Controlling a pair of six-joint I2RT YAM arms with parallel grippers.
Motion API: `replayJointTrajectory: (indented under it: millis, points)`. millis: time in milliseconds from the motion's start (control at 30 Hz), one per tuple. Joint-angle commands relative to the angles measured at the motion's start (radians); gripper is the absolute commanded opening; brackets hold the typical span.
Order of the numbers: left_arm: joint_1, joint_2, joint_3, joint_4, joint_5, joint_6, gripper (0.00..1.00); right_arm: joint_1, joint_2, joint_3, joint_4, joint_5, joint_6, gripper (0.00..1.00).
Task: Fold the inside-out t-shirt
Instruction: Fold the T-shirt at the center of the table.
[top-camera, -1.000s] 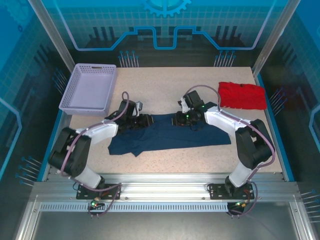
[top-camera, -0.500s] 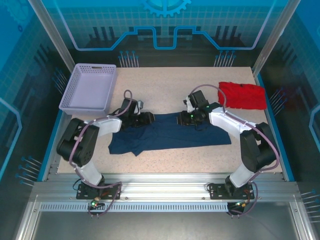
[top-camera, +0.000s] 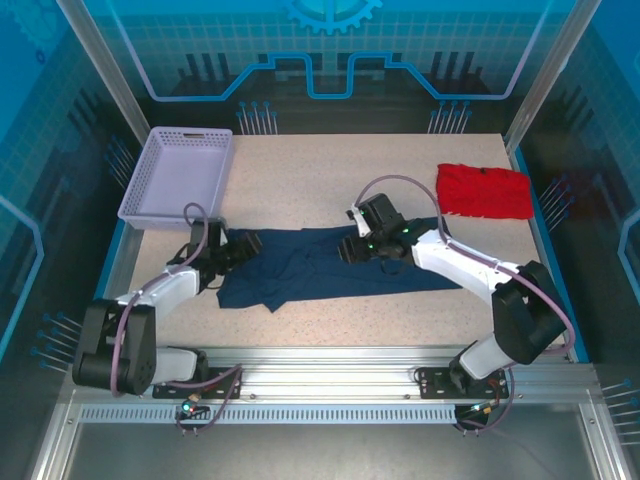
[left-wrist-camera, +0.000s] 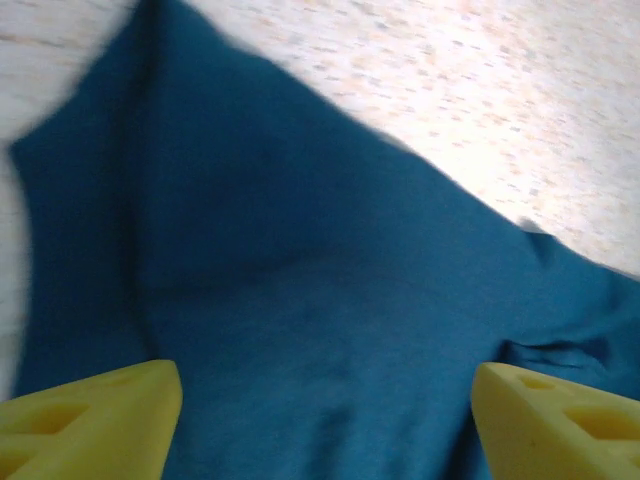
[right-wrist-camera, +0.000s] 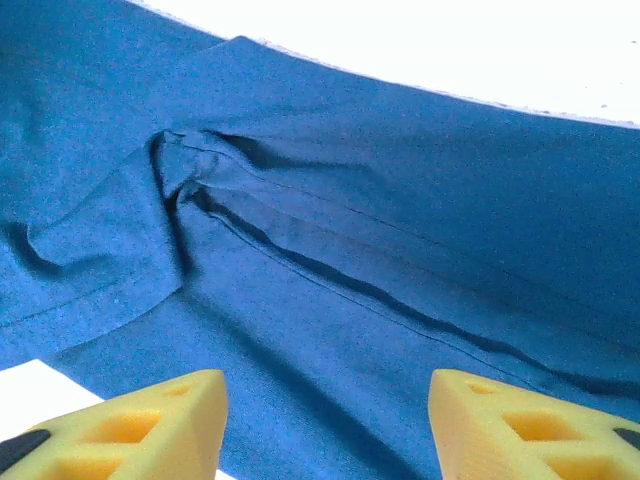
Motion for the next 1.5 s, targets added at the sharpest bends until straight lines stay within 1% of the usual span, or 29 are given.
replayJointTrajectory:
  millis: [0, 33, 100, 167, 233, 300, 400, 667, 800, 933, 1100, 1200, 1333, 1467]
  points:
    - [0.054, -0.039, -0.008, -0.052, -0.082, 0.034, 0.83, 0.0, 0.03, 0.032, 0.007, 0.051, -0.047, 0.62]
    - [0.069, -0.033, -0.002, -0.06, -0.079, 0.044, 0.85, -0.004, 0.034, 0.036, 0.0, 0.055, -0.054, 0.64]
    - [0.095, -0.006, 0.016, -0.075, -0.07, 0.057, 0.89, -0.016, 0.045, 0.045, -0.02, 0.047, -0.063, 0.71]
    - [0.116, 0.043, 0.05, -0.095, -0.02, 0.072, 0.91, -0.03, 0.046, 0.045, -0.032, 0.037, -0.062, 0.77]
    - [0.115, 0.103, 0.097, -0.135, 0.007, 0.084, 0.93, -0.039, 0.039, 0.034, -0.027, 0.024, -0.062, 0.81]
    - [0.112, 0.155, 0.126, -0.156, 0.036, 0.08, 0.97, -0.045, 0.035, 0.028, -0.026, 0.023, -0.06, 0.83]
    - [0.105, 0.196, 0.141, -0.171, 0.039, 0.078, 0.97, -0.054, 0.034, 0.02, -0.023, 0.019, -0.055, 0.83]
    - [0.008, 0.268, 0.196, -0.254, 0.038, 0.138, 0.92, -0.075, 0.038, -0.006, 0.002, -0.019, -0.031, 0.83]
    - [-0.03, 0.273, 0.199, -0.281, 0.027, 0.15, 0.91, -0.081, 0.033, -0.012, 0.005, -0.026, -0.028, 0.83]
    - [-0.088, 0.267, 0.2, -0.3, 0.014, 0.157, 0.9, -0.085, 0.035, -0.014, 0.008, -0.03, -0.022, 0.83]
    - [-0.152, 0.259, 0.194, -0.302, 0.001, 0.155, 0.87, -0.088, 0.038, -0.015, 0.008, -0.032, -0.019, 0.83]
    - [-0.175, 0.272, 0.187, -0.291, 0.007, 0.153, 0.82, -0.089, 0.036, -0.018, 0.011, -0.032, -0.017, 0.83]
    - [-0.194, 0.268, 0.165, -0.246, 0.042, 0.149, 0.73, -0.089, 0.039, -0.02, 0.011, -0.035, -0.012, 0.83]
    - [-0.216, 0.26, 0.165, -0.227, 0.049, 0.165, 0.65, -0.09, 0.044, -0.02, 0.013, -0.036, -0.007, 0.84]
